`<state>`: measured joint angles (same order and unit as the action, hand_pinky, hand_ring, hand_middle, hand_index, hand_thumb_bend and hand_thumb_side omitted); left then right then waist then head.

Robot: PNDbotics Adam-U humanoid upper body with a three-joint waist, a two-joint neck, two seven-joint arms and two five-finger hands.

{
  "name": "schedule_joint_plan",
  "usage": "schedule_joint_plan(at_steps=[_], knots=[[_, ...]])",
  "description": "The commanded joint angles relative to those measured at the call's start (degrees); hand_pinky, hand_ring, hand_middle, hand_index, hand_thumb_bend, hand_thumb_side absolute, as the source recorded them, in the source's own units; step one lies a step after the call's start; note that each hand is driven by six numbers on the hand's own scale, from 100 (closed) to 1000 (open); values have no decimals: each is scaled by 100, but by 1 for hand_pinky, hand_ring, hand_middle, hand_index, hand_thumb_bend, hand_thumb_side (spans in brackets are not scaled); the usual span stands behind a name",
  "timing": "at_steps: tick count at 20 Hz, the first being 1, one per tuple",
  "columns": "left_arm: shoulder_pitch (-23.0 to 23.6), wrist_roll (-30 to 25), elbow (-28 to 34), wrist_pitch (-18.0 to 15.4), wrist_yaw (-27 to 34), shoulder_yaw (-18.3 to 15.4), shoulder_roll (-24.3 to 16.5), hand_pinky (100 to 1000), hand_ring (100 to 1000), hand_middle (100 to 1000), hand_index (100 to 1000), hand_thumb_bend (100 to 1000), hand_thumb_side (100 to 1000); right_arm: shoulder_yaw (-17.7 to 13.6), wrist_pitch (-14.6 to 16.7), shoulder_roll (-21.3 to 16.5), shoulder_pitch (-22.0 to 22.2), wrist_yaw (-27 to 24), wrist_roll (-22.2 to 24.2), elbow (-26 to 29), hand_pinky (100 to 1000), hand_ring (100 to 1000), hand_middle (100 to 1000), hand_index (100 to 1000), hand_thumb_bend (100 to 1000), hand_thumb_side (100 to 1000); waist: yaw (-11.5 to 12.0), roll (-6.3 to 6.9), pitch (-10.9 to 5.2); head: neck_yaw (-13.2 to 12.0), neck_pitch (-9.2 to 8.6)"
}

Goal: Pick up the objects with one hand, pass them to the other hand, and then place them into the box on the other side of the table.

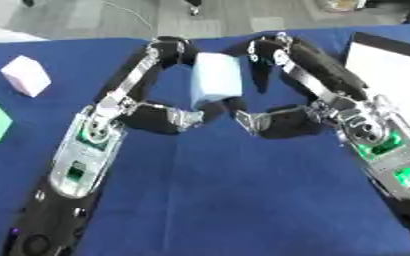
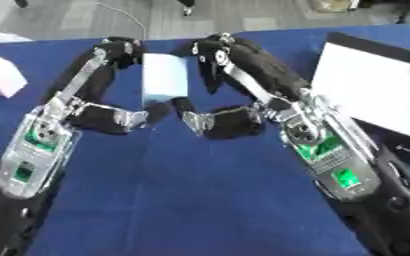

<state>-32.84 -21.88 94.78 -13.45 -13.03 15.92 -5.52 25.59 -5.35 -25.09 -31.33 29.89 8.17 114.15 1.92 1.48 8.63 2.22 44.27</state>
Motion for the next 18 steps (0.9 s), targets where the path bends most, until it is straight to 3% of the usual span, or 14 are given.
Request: schedule_joint_plan(at_steps=[1, 11, 18], knots=[[-67, -186, 149, -107, -199, 214, 34, 738, 636, 621, 744, 633, 368, -154, -34, -25, -160, 4, -141, 44, 430, 806, 273, 438, 100, 277, -7, -52, 27, -4, -15], [-86, -14, 65, -185, -748, 114, -21, 754, 685, 686, 800, 768, 453, -154, 40, -18, -132, 45, -138, 44, 434, 813, 287, 423, 100, 271, -14, -61, 36, -4, -15], [-104, 569, -158, 11, -994, 29, -8, 745, 684, 686, 800, 783, 500, -211, 66, -30, -107, -104, -122, 44, 434, 821, 300, 419, 100, 274, -35, -79, 38, 8, -15]])
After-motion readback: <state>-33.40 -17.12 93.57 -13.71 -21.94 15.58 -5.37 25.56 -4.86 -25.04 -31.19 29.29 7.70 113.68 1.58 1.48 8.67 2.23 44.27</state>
